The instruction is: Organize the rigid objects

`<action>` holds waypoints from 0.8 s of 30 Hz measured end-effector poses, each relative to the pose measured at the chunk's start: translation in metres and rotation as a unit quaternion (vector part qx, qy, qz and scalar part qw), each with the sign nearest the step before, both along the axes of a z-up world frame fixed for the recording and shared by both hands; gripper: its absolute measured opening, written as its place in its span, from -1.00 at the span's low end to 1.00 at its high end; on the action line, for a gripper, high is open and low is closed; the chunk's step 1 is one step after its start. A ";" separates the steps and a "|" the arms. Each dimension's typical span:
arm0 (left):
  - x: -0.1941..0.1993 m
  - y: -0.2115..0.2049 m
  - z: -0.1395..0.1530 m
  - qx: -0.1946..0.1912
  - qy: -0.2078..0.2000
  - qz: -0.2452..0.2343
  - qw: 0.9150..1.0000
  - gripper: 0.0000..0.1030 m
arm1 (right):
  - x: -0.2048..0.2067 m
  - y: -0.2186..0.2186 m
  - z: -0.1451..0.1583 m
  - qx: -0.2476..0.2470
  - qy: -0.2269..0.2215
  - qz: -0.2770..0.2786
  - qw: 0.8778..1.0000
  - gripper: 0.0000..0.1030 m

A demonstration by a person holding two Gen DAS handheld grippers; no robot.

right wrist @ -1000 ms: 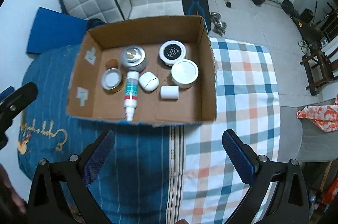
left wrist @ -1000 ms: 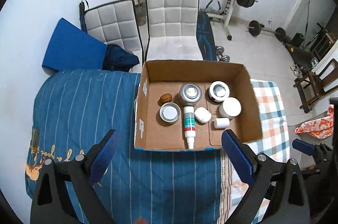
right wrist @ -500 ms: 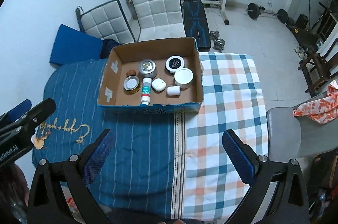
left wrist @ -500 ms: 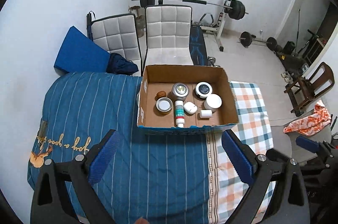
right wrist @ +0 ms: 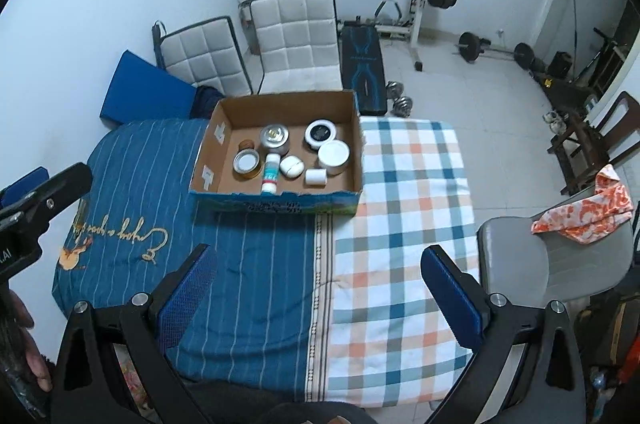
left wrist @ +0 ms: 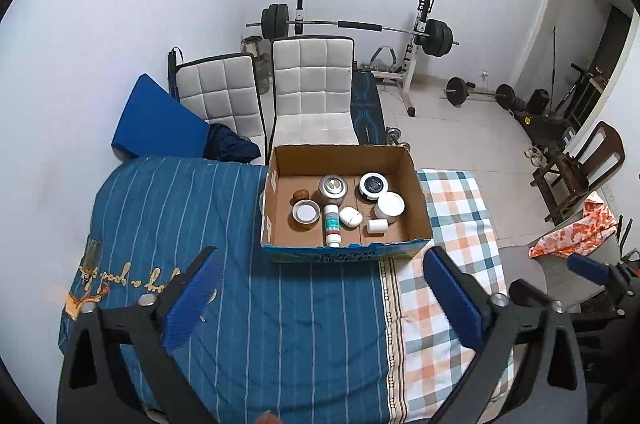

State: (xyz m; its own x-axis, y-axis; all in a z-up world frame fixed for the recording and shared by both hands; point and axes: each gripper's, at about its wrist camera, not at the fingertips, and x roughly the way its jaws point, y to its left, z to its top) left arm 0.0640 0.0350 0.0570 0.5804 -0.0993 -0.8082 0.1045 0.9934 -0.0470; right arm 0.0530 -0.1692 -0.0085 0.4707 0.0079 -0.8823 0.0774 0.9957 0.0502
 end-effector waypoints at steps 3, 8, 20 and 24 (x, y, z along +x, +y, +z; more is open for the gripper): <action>0.002 -0.001 -0.001 0.006 0.000 0.001 1.000 1.00 | 0.003 -0.001 0.006 -0.006 -0.012 -0.003 1.000 1.00; 0.006 -0.002 -0.007 0.007 0.000 0.005 1.000 1.00 | 0.010 -0.002 0.012 -0.012 -0.021 -0.007 1.000 1.00; 0.012 -0.002 -0.008 0.011 -0.008 0.012 1.000 1.00 | 0.026 -0.002 0.016 -0.013 -0.033 -0.012 0.999 1.00; 0.013 -0.003 -0.006 0.010 -0.011 0.012 1.000 1.00 | 0.029 -0.001 0.018 -0.015 -0.037 -0.011 0.999 1.00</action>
State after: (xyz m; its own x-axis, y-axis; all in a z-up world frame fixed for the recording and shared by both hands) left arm 0.0767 0.0324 0.0513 0.6003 -0.0683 -0.7968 0.0813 0.9964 -0.0242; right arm 0.0822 -0.1699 0.0093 0.5337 -0.0297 -0.8451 0.0970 0.9949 0.0263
